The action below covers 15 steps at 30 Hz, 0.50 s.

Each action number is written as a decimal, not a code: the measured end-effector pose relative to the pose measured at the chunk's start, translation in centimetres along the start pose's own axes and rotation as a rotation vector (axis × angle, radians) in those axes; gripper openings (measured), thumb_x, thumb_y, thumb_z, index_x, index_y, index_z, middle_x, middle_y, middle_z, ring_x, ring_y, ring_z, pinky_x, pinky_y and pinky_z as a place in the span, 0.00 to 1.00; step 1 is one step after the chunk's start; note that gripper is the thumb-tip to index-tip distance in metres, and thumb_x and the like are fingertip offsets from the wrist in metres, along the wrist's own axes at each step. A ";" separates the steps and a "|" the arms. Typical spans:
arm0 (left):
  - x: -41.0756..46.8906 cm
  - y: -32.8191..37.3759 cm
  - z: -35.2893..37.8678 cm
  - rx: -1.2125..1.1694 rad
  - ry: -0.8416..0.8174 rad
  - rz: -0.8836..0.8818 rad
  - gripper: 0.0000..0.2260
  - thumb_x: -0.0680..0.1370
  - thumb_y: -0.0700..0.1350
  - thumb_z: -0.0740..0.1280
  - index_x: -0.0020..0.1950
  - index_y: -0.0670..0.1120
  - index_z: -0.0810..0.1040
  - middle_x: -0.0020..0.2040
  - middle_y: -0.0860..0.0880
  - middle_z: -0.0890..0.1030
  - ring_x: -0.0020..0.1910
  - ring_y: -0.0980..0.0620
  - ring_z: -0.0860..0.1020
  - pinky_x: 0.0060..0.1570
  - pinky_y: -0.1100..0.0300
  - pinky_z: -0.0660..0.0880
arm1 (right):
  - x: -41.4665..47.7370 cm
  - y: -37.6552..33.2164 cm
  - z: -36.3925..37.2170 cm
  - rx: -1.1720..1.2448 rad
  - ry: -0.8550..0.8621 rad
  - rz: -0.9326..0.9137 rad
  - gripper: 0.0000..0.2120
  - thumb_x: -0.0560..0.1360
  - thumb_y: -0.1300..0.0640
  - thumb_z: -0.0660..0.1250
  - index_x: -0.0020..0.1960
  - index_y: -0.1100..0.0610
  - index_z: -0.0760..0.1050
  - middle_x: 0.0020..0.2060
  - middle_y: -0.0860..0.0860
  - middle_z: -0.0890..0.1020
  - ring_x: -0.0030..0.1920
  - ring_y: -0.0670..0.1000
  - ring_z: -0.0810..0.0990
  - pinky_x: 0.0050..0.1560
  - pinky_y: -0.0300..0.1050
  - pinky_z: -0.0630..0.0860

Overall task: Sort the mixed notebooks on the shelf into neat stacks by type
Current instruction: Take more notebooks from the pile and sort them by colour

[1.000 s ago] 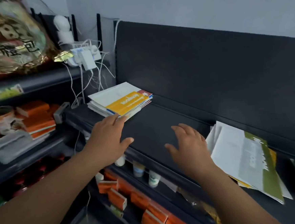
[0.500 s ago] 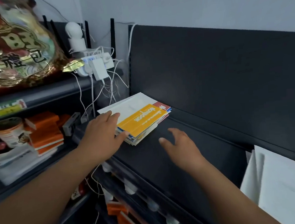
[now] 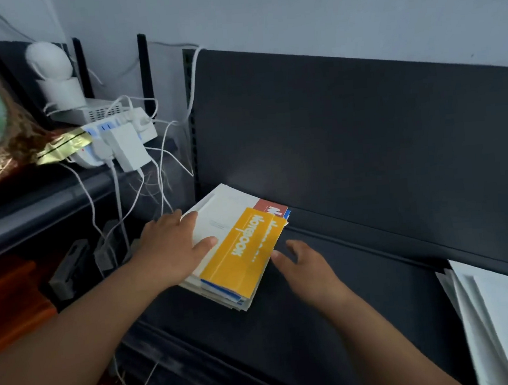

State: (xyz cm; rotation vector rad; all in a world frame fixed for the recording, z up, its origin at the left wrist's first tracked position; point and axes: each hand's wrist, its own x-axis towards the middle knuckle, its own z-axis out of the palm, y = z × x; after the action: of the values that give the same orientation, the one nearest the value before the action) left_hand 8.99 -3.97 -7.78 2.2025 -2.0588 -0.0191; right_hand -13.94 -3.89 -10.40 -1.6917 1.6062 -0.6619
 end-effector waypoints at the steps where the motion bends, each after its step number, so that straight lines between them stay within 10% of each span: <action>1: 0.4 -0.4 0.2 0.010 -0.026 0.010 0.32 0.78 0.66 0.52 0.75 0.48 0.59 0.68 0.46 0.69 0.68 0.46 0.67 0.66 0.50 0.62 | 0.2 -0.3 0.5 0.023 0.002 0.031 0.29 0.80 0.43 0.60 0.76 0.56 0.60 0.73 0.50 0.67 0.72 0.51 0.67 0.66 0.46 0.66; 5: 1.4 -1.2 0.6 0.030 -0.090 0.092 0.31 0.77 0.67 0.50 0.74 0.49 0.61 0.72 0.45 0.65 0.70 0.46 0.64 0.68 0.50 0.59 | 0.6 -1.3 2.3 0.183 0.005 0.157 0.16 0.80 0.44 0.61 0.61 0.54 0.73 0.57 0.49 0.79 0.56 0.50 0.78 0.54 0.48 0.75; 9: 1.3 -1.3 0.7 0.014 -0.075 0.182 0.41 0.68 0.73 0.39 0.72 0.51 0.63 0.71 0.47 0.66 0.70 0.46 0.63 0.68 0.50 0.58 | 0.9 -1.8 3.3 0.371 0.012 0.261 0.19 0.80 0.44 0.62 0.66 0.53 0.70 0.59 0.47 0.79 0.55 0.49 0.79 0.53 0.47 0.77; 15: 1.4 -1.1 0.9 -0.012 -0.051 0.259 0.33 0.74 0.71 0.48 0.71 0.51 0.65 0.69 0.49 0.70 0.73 0.46 0.59 0.72 0.48 0.54 | 0.8 -2.2 4.0 0.565 0.089 0.416 0.16 0.79 0.49 0.65 0.64 0.53 0.70 0.56 0.50 0.81 0.52 0.53 0.81 0.46 0.50 0.79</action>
State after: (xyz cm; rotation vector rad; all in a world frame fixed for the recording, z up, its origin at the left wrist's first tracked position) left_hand 10.07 -5.41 -8.64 1.9306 -2.3472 -0.0629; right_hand -9.36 -4.19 -11.28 -0.9016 1.5714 -0.8772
